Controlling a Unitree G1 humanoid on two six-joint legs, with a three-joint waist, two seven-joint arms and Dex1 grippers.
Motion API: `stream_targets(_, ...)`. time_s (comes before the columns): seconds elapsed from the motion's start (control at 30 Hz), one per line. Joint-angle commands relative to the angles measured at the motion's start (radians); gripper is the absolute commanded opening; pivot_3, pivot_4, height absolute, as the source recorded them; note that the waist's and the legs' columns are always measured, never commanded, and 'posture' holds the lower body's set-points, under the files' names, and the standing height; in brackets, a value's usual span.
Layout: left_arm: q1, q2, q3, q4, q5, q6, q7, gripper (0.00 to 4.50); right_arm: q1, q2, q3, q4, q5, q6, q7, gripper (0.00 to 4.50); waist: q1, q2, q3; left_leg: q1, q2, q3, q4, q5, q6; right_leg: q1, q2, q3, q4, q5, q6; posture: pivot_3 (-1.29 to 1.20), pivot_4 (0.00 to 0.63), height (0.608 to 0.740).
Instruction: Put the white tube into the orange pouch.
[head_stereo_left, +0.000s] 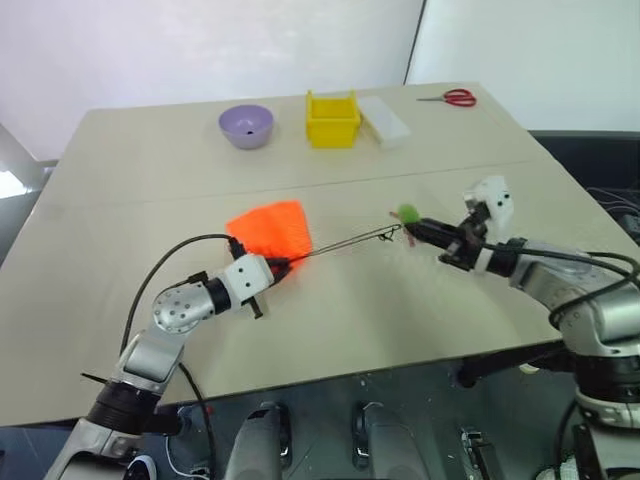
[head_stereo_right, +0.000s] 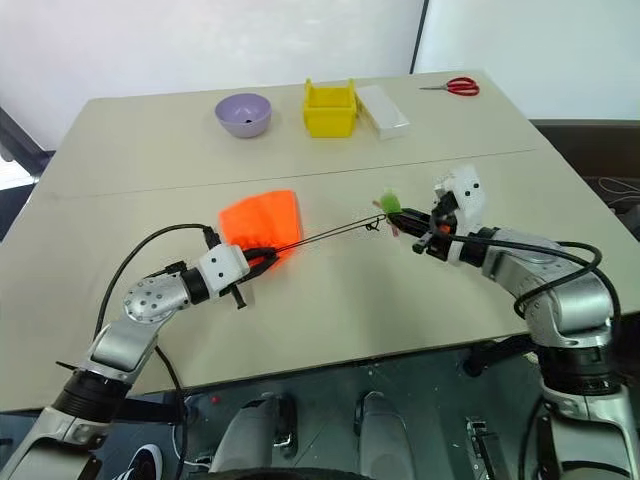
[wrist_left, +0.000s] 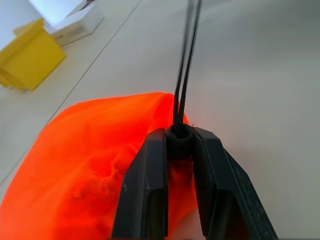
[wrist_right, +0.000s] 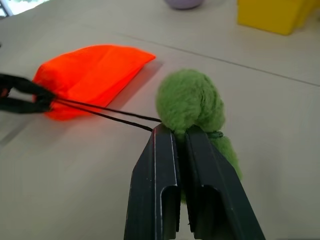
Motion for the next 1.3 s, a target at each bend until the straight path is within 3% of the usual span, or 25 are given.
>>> stream_targets(0.03,-0.009,-0.035,0.069,-0.003,-0.150,0.049,-0.051,1.25,0.018,-0.001,0.065,-0.023,-0.042,-0.023,0.025,0.73,0.000,0.000,0.000,0.000,0.001,-0.001,0.000,0.000,0.000,0.000,0.000,-0.001,-0.001,0.000,0.000,0.00,0.150,0.740)
stream_targets(0.1,-0.018,-0.041,0.084,-0.006,-0.155,0.051,-0.048,2.10,0.020,0.011,0.083,-0.016,-0.066,-0.034,0.020,1.53,0.002,0.000,0.000,0.000,0.001,-0.001,0.000,0.000,0.000,0.000,0.000,-0.001,-0.002,0.000,-0.001,0.00,0.150,0.740)
stream_targets(0.23,0.009,-0.037,0.131,-0.063,-0.286,0.195,-0.088,4.23,-0.003,0.048,0.070,0.007,-0.076,-0.039,-0.011,3.64,0.003,0.000,0.000,-0.001,0.000,0.001,0.000,0.000,0.000,0.000,-0.001,-0.001,-0.002,0.001,-0.001,0.00,0.150,0.740)
stream_targets(0.27,0.021,-0.026,0.144,-0.085,-0.317,0.228,-0.105,4.50,-0.003,0.042,0.068,0.012,-0.087,-0.048,-0.010,4.18,0.003,0.000,0.000,-0.001,0.000,0.001,0.000,0.000,0.000,0.000,-0.001,-0.001,-0.002,0.001,-0.001,0.00,0.150,0.740)
stream_targets(0.3,0.032,-0.015,0.163,-0.108,-0.343,0.249,-0.116,4.50,-0.002,0.032,0.070,0.019,-0.108,-0.067,-0.008,4.45,0.004,0.000,0.000,-0.001,0.000,0.001,0.000,0.000,0.000,-0.001,-0.001,-0.001,-0.002,0.000,0.000,0.00,0.150,0.740)
stream_targets(0.4,0.053,0.030,0.237,-0.167,-0.435,0.318,-0.146,4.50,0.018,-0.010,0.070,0.038,-0.164,-0.129,0.015,4.45,0.007,0.000,0.000,-0.004,-0.001,0.002,0.000,0.001,0.002,-0.003,-0.002,-0.001,-0.002,0.000,0.000,0.00,0.150,0.740)
stream_targets(0.6,0.071,0.101,0.438,-0.196,-0.607,0.473,-0.119,4.50,0.112,-0.043,-0.027,-0.030,-0.128,-0.230,0.098,4.45,0.020,0.000,0.000,-0.005,-0.002,0.001,0.001,0.001,0.003,-0.004,-0.001,-0.002,-0.001,0.000,0.000,0.00,0.150,0.740)
stream_targets(0.9,0.309,0.224,0.588,0.011,-0.454,0.336,-0.151,4.50,0.411,-0.092,-0.212,-0.020,-0.161,-0.430,0.211,4.45,0.026,0.000,0.000,-0.004,-0.001,0.002,0.000,-0.001,-0.001,-0.004,-0.002,-0.002,-0.004,-0.001,0.001,0.00,0.150,0.740)
stream_targets(1.0,0.330,0.218,0.619,0.075,-0.455,0.300,-0.166,4.50,0.419,-0.073,-0.248,0.045,-0.157,-0.477,0.214,4.45,0.024,0.006,-0.002,-0.007,0.007,0.000,-0.004,-0.001,-0.002,-0.003,0.005,-0.006,-0.025,0.008,-0.004,0.00,0.150,0.740)
stream_targets(1.07,0.336,0.214,0.619,0.086,-0.451,0.281,-0.177,4.50,0.420,-0.071,-0.253,0.051,-0.142,-0.478,0.223,4.45,0.024,0.008,-0.004,-0.020,0.021,0.000,-0.006,-0.001,-0.002,0.001,0.015,-0.009,-0.046,0.024,-0.011,0.00,0.150,0.740)
stream_targets(1.17,0.344,0.205,0.620,0.077,-0.455,0.282,-0.171,4.50,0.427,-0.079,-0.250,0.084,-0.166,-0.504,0.232,4.45,0.029,0.001,-0.008,-0.018,0.018,0.022,-0.007,-0.001,-0.002,-0.017,0.004,0.005,-0.016,0.021,-0.008,0.00,0.150,0.740)
stream_targets(1.3,0.337,0.200,0.632,0.099,-0.451,0.269,-0.153,4.50,0.440,-0.091,-0.241,0.125,-0.199,-0.546,0.250,4.45,0.027,0.005,-0.008,-0.008,0.015,0.024,-0.017,-0.001,-0.003,-0.018,0.008,-0.002,-0.031,0.021,-0.007,0.00,0.150,0.740)
